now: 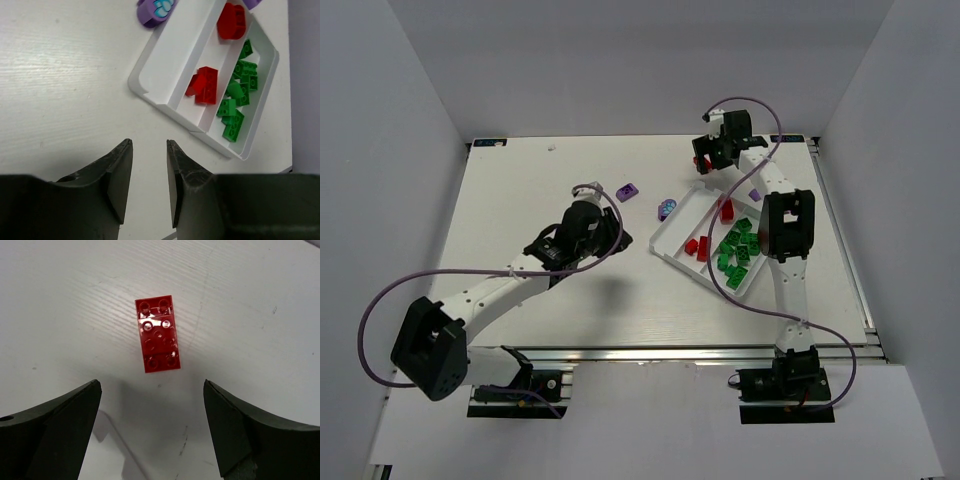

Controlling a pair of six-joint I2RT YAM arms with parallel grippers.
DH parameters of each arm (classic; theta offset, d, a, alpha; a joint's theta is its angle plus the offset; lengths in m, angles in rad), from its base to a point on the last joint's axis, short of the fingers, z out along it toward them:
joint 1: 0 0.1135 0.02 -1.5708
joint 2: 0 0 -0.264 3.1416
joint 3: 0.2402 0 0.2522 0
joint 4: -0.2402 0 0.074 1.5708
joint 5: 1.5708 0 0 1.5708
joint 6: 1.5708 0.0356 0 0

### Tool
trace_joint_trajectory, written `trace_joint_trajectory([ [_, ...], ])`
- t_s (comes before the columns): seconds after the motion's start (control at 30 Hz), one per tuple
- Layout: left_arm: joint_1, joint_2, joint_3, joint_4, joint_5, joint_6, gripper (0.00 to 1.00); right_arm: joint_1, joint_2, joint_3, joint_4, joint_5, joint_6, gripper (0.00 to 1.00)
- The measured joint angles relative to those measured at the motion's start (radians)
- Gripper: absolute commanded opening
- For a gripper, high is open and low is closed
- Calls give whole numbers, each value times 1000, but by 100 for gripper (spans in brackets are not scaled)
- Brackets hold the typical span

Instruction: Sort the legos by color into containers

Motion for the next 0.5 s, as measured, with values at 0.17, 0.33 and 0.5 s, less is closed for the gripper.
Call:
trace_joint_trajectory([
  [0.17, 0, -30, -27, -37, -43, -28, 45, 4, 69, 53, 47, 36, 0, 83],
  [0.33, 1, -41, -27, -65, -71, -40, 45, 8, 115, 79, 77, 40, -1, 81],
  [0.5, 2, -52, -27, -77, -81, -51, 50, 11, 146, 86, 103, 32, -6, 78],
])
